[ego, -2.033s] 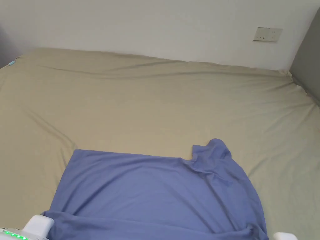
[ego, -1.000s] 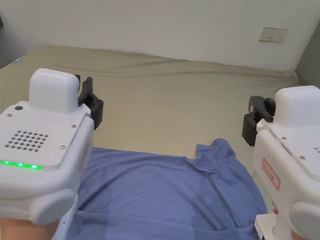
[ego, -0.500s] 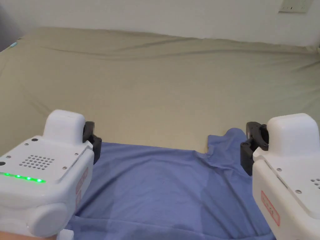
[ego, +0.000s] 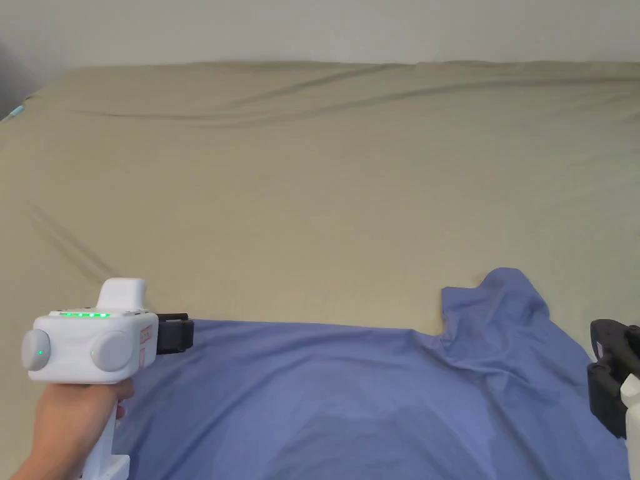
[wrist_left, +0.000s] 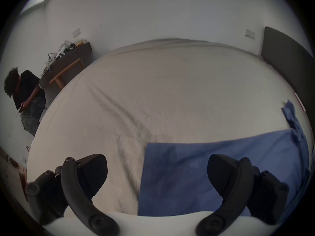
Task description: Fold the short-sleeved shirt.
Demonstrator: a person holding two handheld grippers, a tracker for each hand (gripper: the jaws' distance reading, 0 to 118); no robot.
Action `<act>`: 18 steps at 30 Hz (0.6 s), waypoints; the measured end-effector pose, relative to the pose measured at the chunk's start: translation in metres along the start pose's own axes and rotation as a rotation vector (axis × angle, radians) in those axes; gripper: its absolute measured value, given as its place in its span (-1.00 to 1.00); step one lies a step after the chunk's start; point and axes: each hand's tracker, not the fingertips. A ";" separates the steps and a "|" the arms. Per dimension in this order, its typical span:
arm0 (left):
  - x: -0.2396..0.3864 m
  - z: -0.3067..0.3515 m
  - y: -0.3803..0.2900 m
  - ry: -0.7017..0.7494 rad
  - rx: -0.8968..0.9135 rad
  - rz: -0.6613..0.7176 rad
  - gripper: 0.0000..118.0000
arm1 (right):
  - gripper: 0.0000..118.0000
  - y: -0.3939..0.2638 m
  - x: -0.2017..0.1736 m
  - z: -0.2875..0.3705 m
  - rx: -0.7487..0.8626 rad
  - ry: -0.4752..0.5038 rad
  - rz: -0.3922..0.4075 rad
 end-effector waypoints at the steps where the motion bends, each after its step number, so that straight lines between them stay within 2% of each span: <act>1: -0.004 -0.007 0.001 -0.013 -0.004 0.004 0.95 | -0.98 -0.001 0.003 -0.003 -0.013 -0.004 -0.003; 3: -0.008 -0.022 0.001 -0.007 -0.018 0.036 0.84 | -0.98 -0.004 0.009 -0.006 -0.031 -0.012 -0.006; 4: -0.009 -0.028 0.001 -0.014 -0.038 0.045 0.64 | -0.98 -0.005 0.011 -0.009 -0.042 -0.017 -0.005; 6: -0.004 -0.025 -0.005 -0.056 -0.086 0.037 0.57 | -0.98 -0.008 0.014 -0.013 -0.064 -0.028 0.006; 8: 0.003 -0.015 -0.005 -0.049 -0.035 0.041 0.47 | -0.98 -0.009 0.017 -0.018 -0.082 -0.031 0.012; 9: 0.005 -0.008 -0.005 -0.102 -0.036 0.013 0.22 | -0.98 -0.010 0.018 -0.020 -0.088 -0.031 0.014; 10: 0.013 -0.003 -0.005 -0.150 -0.013 0.011 -0.18 | -0.98 -0.011 0.020 -0.021 -0.095 -0.030 0.014; 11: 0.019 0.001 -0.005 -0.119 -0.009 -0.020 -0.71 | -0.98 -0.011 0.021 -0.025 -0.106 -0.025 0.010; 12: 0.025 0.003 -0.005 -0.109 -0.017 -0.065 -0.97 | -0.98 -0.011 0.023 -0.030 -0.116 -0.019 0.000; 13: 0.027 0.006 -0.006 -0.132 -0.020 -0.063 -0.97 | -0.98 -0.010 0.026 -0.035 -0.131 -0.004 -0.020; 14: 0.029 0.011 -0.007 -0.094 -0.007 -0.093 -0.97 | -0.98 -0.010 0.030 -0.040 -0.142 0.007 -0.037; 18: 0.023 0.044 -0.006 -0.086 0.091 -0.128 -0.97 | -0.95 -0.006 0.047 -0.069 -0.178 0.016 -0.062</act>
